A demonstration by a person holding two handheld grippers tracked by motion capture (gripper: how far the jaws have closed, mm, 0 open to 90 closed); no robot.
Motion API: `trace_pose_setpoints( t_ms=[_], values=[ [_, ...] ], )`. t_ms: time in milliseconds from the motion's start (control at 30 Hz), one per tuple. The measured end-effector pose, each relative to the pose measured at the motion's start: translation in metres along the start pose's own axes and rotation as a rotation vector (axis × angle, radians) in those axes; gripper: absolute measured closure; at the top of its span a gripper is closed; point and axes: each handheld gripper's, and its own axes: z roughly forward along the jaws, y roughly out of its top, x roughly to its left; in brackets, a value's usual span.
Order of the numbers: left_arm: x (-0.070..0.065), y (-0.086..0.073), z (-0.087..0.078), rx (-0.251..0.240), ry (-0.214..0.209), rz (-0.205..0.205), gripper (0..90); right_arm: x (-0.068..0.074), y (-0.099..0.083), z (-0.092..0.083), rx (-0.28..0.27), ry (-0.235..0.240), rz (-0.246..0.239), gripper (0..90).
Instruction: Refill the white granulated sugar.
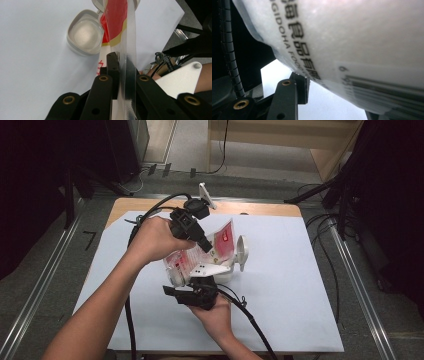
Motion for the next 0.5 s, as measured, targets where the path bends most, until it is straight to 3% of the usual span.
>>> trace_pose_setpoints(
  t_ms=[500],
  values=[
    [0.004, -0.009, 0.003, -0.015, -0.029, -0.001, 87.8, -0.009, -0.012, -0.003, 0.006, -0.035, 0.004, 53.4]
  ],
)
